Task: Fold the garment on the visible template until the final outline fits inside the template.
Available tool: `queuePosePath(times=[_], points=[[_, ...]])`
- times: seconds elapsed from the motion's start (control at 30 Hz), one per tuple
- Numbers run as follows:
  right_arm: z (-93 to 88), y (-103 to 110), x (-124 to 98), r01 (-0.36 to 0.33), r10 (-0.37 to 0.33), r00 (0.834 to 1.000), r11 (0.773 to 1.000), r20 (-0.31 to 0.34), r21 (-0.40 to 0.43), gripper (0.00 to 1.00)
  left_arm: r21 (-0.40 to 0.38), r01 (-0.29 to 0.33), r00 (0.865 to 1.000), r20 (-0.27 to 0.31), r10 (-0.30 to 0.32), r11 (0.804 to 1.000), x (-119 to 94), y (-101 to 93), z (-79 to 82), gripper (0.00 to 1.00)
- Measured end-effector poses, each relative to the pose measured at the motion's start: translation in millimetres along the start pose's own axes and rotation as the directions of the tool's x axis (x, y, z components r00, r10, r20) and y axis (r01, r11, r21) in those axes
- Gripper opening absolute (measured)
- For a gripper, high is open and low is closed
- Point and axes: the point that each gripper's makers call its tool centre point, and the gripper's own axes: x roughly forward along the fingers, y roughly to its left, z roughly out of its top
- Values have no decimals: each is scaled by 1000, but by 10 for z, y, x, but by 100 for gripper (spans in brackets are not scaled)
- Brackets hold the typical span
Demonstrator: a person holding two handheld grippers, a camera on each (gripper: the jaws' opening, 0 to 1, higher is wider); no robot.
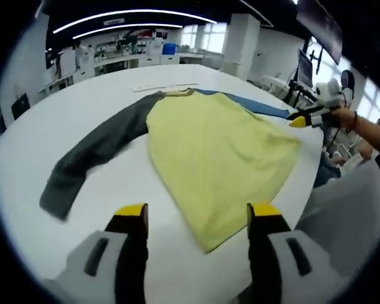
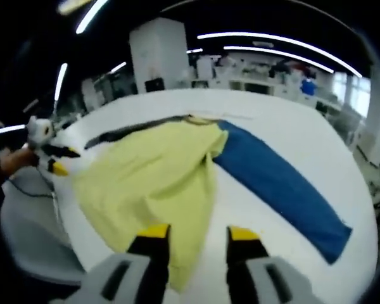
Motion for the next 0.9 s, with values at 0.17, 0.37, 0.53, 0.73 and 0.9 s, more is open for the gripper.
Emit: queuePosePath(times=[0.17,0.37,0.53,0.73,0.9], points=[[156,-102,135,2,-1,999,999,35,-44,31,18,-12,999,34,11,1000,-20,-8,65,72],[306,-212,279,3,0,999,997,37,-80,32,39,-24,994,104,19,999,-50,-2,211,85],[431,-320,421,20,-15,998,996,54,-92,34,38,-23,995,96,19,999,-30,-2,207,95],[568,-412,629,25,-19,997,996,71,-89,32,24,-15,996,87,13,1000,-8,-53,231,99],[630,-528,804,20,-14,998,994,61,-108,28,27,-26,998,63,24,999,21,-103,221,99]])
